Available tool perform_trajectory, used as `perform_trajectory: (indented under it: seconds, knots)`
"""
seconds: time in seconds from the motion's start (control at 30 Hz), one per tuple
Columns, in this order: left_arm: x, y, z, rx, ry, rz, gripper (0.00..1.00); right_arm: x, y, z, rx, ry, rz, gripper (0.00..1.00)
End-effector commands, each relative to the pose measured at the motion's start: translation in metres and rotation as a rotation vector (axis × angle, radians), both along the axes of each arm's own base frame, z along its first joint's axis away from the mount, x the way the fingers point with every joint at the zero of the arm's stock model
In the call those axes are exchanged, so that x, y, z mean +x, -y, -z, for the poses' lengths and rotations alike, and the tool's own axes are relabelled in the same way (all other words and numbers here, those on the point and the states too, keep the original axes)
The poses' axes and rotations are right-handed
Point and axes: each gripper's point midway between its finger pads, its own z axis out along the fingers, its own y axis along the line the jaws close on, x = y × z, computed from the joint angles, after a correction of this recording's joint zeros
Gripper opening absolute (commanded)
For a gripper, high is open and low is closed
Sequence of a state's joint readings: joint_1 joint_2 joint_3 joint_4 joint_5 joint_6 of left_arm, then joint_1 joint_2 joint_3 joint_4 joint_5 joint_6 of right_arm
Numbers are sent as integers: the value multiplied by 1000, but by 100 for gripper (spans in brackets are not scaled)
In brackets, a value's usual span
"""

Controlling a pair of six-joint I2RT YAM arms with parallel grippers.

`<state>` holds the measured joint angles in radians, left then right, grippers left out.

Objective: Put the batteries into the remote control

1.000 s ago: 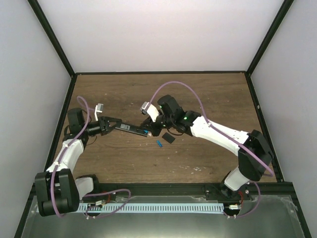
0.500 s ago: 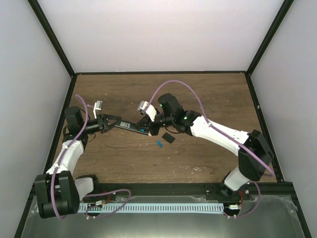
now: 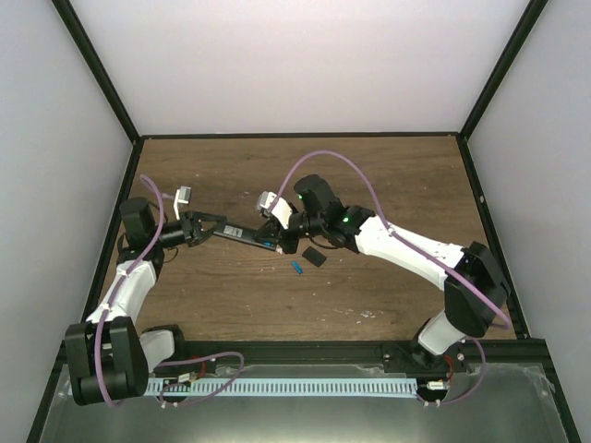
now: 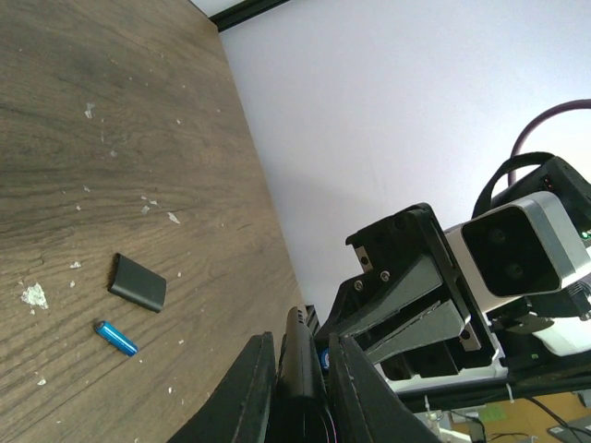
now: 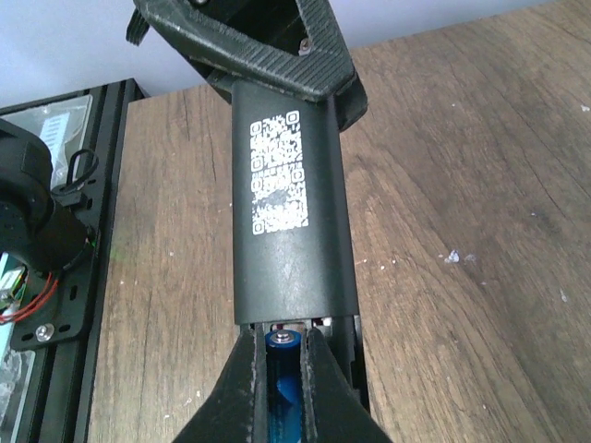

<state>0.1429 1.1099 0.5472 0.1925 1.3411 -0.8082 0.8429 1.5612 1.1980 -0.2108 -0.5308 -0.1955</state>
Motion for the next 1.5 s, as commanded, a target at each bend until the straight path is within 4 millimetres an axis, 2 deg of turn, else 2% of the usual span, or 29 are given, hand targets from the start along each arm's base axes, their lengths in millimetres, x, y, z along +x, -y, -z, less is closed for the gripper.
perform_trajectory:
  seconds: [0.0,0.3,0.57,1.0,1.17,1.47]
  knots:
    - [-4,1,0,-4,13,25,0,-3,6,-8,-26,34,-18,1]
    - [-4,1,-1,-6,11,26,0,-9,12,2,-66,19,-34,2]
    - [-4,1,-1,-5,11,24,0,-9,11,-5,-44,32,-39,10]
    - [-3,0,0,-5,7,23,0,-5,14,-11,-46,61,-13,19]
    - [-3,0,-1,-6,7,24,0,1,17,-19,-39,96,22,25]
    - [-3,0,-2,-6,12,23,0,3,15,-49,26,86,58,34]
